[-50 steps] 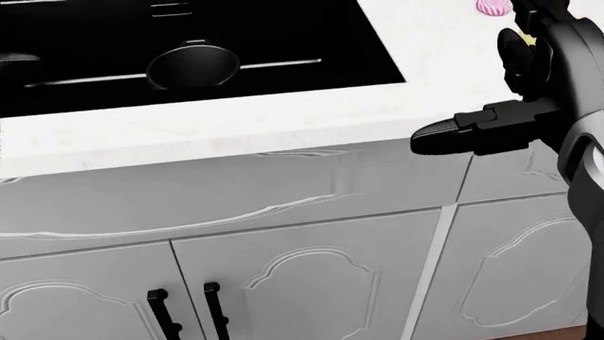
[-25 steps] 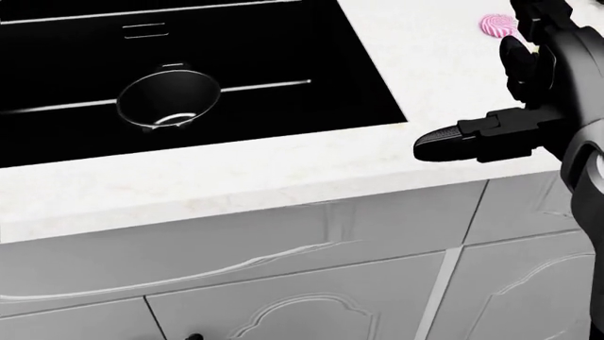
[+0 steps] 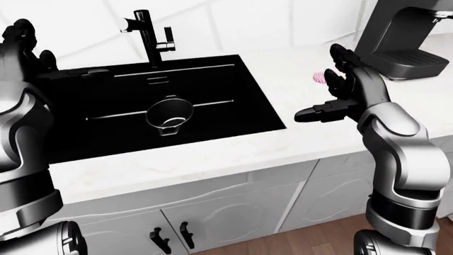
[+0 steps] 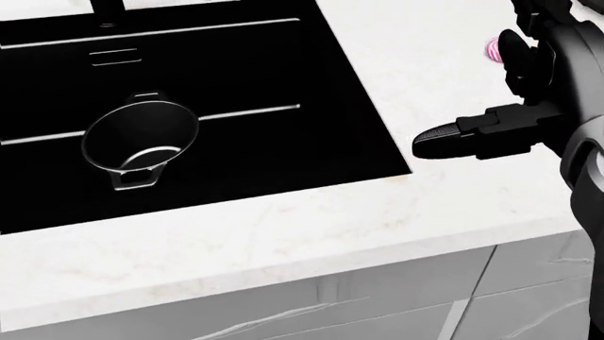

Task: Turn the sink spout to the right.

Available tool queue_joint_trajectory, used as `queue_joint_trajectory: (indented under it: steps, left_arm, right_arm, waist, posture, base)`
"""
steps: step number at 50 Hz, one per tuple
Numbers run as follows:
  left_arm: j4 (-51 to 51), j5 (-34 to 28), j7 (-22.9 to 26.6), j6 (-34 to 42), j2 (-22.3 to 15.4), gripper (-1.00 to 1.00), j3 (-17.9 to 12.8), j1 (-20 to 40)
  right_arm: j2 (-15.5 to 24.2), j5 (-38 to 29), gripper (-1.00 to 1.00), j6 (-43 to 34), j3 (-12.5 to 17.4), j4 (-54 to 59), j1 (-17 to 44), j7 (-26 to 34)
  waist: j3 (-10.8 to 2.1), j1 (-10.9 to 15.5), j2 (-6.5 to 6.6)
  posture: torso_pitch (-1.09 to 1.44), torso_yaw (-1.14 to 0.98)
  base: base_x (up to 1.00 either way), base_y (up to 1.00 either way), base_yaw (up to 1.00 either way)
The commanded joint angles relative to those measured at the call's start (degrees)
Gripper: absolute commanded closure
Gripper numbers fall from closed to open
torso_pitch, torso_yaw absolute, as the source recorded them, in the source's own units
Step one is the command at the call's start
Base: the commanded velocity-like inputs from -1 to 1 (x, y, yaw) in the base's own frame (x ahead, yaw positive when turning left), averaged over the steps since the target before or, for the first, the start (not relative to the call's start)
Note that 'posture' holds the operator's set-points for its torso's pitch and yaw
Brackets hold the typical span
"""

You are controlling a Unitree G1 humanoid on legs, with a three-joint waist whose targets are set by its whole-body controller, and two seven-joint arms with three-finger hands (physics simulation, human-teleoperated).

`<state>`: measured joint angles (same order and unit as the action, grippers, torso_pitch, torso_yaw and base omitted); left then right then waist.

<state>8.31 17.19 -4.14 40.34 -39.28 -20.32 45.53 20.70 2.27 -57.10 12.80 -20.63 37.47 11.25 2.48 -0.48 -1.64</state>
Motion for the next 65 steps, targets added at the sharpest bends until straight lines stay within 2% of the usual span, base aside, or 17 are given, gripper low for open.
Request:
queue_joint_trajectory:
  steps: [1, 7, 10, 11, 13, 20, 24, 25, 26, 30, 33, 36, 37, 39, 42, 46, 65]
  left_arm:
    - [-1.74, 0.06, -0.43, -1.7, -2.01, -1.0, -1.83, 1.82]
    - [-1.72, 0.83, -0.82, -1.75, -2.61, -1.0, -2.16, 1.51]
    - [-1.74, 1.06, -0.94, -1.76, -2.82, -1.0, -2.24, 1.34]
    - [-1.71, 1.16, -0.96, -1.75, -2.9, -1.0, -2.29, 1.32]
    - [-1.74, 1.37, -1.04, -1.74, -3.04, -1.0, -2.4, 1.2]
    - [-1.49, 1.81, -1.13, -1.92, -3.59, -1.0, -2.64, 0.84]
    - [-1.39, 1.91, -1.29, -1.93, -3.63, -1.0, -2.56, 0.8]
    - [-1.43, 1.93, -1.35, -1.85, -3.67, -1.0, -2.52, 0.89]
    - [-1.38, 1.92, -1.39, -1.89, -3.66, -1.0, -2.49, 0.9]
    - [-0.94, 2.07, -1.28, -1.7, -4.15, -1.0, -2.64, 1.22]
    - [-0.71, 2.14, -1.38, -1.81, -4.37, -1.0, -2.7, 1.23]
    - [-0.33, 2.3, -1.37, -1.81, -4.81, -1.0, -2.81, 1.51]
    - [-0.2, 2.29, -1.43, -1.93, -4.8, -1.0, -2.77, 1.48]
    - [-0.29, 2.24, -1.46, -1.99, -4.69, -1.0, -2.53, 1.34]
    - [-0.18, 2.2, -1.5, -1.85, -4.71, -1.0, -2.35, 1.7]
    - [-0.45, 1.88, -1.53, -1.55, -4.3, -1.0, -1.8, 2.19]
    - [3.81, -1.32, -0.74, -3.94, -3.05, -1.0, -0.09, 4.54]
  right_arm:
    - [0.41, 0.16, -1.0, 1.44, -0.22, -2.1, 2.36, -0.02]
    - [0.34, 0.09, -1.0, 1.39, -0.24, -2.33, 2.13, 0.01]
    - [0.3, 0.08, -1.0, 1.23, -0.26, -2.51, 2.15, 0.03]
    - [0.33, 0.08, -1.0, 1.12, -0.24, -2.62, 2.15, 0.05]
    - [0.32, 0.07, -1.0, 0.98, -0.21, -2.85, 2.1, 0.05]
    - [0.23, -0.1, -1.0, 1.08, -0.41, -2.61, 2.26, 0.09]
    - [0.37, -0.09, -1.0, 0.95, -0.23, -2.8, 2.2, 0.25]
    - [0.43, -0.08, -1.0, 0.84, -0.21, -2.94, 2.18, 0.29]
    - [0.4, -0.05, -1.0, 0.89, -0.11, -3.0, 2.06, 0.31]
    - [0.59, 0.0, -1.0, 0.5, -0.05, -3.25, 2.14, 0.38]
    - [0.52, -0.09, -1.0, 0.57, -0.3, -2.98, 2.39, 0.32]
    - [0.47, -0.21, -1.0, 0.44, -0.5, -2.93, 2.59, 0.35]
    - [0.44, -0.26, -1.0, 0.49, -0.54, -2.87, 2.57, 0.37]
    - [0.27, -0.41, -1.0, 0.72, -0.78, -2.73, 2.48, 0.45]
    - [0.35, -0.47, -1.0, 0.7, -0.64, -3.24, 2.37, 0.91]
    - [0.27, -0.55, -1.0, 0.68, -0.48, -3.68, 2.01, 1.13]
    - [0.25, -0.29, -1.0, 0.67, -0.13, -4.44, 1.34, 1.28]
  waist:
    - [-1.83, 0.46, -0.17]
    - [-0.9, -0.01, 3.34]
    - [-2.07, -0.5, 7.98]
    - [-1.69, 0.05, 6.1]
    - [-1.45, 0.02, 7.08]
    - [-1.12, 0.84, 3.26]
    - [-2.34, 1.24, -2.43]
    - [-1.71, 0.71, 0.6]
    - [-1.52, 1.0, -0.7]
    - [-1.74, 0.45, 0.81]
    - [-1.95, 0.09, 2.85]
    - [-2.08, -0.51, 7.3]
    - [-1.57, -0.13, 5.75]
    - [-1.46, -0.24, 6.56]
    - [-0.93, -0.12, 5.57]
    - [-1.05, -0.05, 0.56]
    - [-1.72, 0.61, 3.35]
  posture:
    - [0.0, 0.0]
    - [0.0, 0.0]
    - [0.0, 0.0]
    - [0.0, 0.0]
    - [0.0, 0.0]
    - [0.0, 0.0]
    - [0.0, 0.0]
    - [0.0, 0.0]
    - [0.0, 0.0]
    - [0.0, 0.0]
    - [0.0, 0.0]
    - [0.0, 0.0]
    - [0.0, 0.0]
    - [0.0, 0.0]
    - [0.0, 0.0]
    - [0.0, 0.0]
    - [0.0, 0.0]
  base:
    - [0.21, 0.0, 0.0]
    - [0.21, 0.0, 0.0]
    - [0.21, 0.0, 0.0]
    - [0.2, 0.0, 0.0]
    - [0.21, 0.0, 0.0]
    - [0.21, 0.0, 0.0]
    - [0.21, 0.0, 0.0]
    - [0.22, 0.0, 0.0]
    - [0.21, 0.0, 0.0]
    - [0.21, 0.0, 0.0]
    - [0.2, 0.0, 0.0]
    - [0.2, 0.0, 0.0]
    - [0.2, 0.0, 0.0]
    - [0.2, 0.0, 0.0]
    - [0.07, 0.0, 0.0]
    - [0.0, 0.0, 0.0]
    - [0.0, 0.0, 0.0]
